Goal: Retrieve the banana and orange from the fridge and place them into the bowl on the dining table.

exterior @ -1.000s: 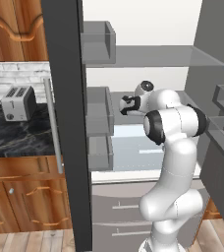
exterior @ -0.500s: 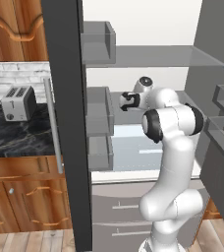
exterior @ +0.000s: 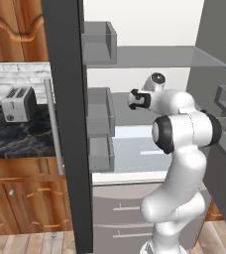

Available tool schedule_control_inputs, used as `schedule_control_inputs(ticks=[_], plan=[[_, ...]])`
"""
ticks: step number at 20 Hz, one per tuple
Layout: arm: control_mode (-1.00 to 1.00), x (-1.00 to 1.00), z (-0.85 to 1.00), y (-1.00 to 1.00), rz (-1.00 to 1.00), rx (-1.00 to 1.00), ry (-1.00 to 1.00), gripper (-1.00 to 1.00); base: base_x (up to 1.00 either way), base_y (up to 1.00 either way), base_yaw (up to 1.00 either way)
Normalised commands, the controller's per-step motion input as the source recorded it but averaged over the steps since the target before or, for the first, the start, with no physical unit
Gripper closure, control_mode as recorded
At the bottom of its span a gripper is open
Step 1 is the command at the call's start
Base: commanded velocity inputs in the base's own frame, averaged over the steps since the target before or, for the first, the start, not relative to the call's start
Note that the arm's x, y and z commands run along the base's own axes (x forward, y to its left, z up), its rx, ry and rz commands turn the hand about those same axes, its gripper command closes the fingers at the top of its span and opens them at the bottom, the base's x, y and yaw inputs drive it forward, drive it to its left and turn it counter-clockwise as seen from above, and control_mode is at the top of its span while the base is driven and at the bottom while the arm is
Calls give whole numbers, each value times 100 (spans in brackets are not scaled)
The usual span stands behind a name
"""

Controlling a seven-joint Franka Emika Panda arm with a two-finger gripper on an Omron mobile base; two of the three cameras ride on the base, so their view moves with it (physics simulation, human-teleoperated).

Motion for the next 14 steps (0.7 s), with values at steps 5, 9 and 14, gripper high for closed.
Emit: schedule_control_inputs(ticks=[5,9,14], plan=[[-100,-100,8,-23,2,0,-7,100,0,0,0],[-100,-100,53,-8,6,0,0,100,0,0,0],[-100,-100,81,0,1,0,12,100,0,0,0]])
